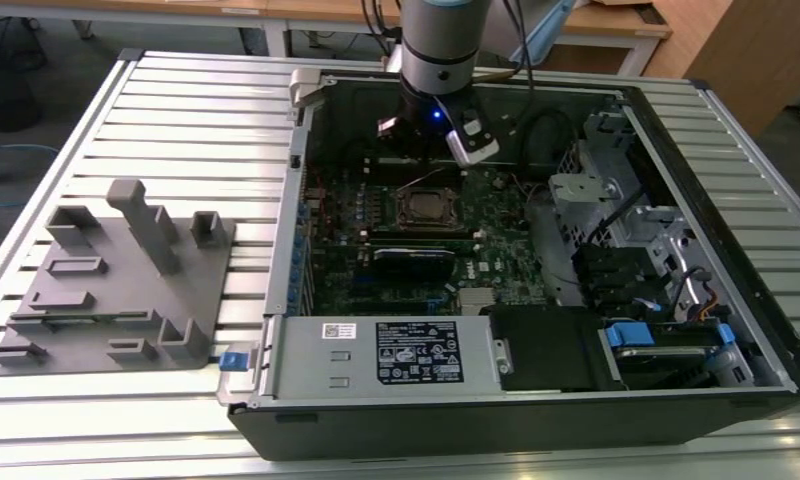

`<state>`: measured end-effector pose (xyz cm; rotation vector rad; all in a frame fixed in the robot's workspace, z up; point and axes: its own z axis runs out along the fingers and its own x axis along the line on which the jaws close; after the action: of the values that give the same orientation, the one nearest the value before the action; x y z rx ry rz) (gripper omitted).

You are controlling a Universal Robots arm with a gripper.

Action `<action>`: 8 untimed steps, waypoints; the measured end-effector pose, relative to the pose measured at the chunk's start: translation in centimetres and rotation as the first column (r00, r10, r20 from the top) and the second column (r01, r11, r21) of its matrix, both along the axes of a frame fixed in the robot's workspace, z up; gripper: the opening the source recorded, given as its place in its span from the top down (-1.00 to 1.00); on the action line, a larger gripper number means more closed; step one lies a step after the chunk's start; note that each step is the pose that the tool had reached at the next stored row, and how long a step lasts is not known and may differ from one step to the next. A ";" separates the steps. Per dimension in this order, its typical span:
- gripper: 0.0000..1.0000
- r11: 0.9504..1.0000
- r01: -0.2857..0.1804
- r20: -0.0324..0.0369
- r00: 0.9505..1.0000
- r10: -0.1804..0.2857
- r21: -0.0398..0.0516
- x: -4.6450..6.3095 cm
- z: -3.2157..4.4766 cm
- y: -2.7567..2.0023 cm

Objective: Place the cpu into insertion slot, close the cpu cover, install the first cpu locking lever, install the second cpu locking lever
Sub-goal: 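Install the first cpu locking lever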

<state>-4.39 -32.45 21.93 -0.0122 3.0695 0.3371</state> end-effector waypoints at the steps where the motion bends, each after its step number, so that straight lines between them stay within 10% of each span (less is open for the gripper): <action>1: 0.79 1.000 0.000 0.000 1.000 0.000 0.000 0.0 0.00 0.00; 8: 0.79 1.000 0.000 -0.001 1.000 0.000 0.000 0.2 -0.01 0.00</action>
<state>-4.23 -32.45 21.92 -0.0121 3.0701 0.3372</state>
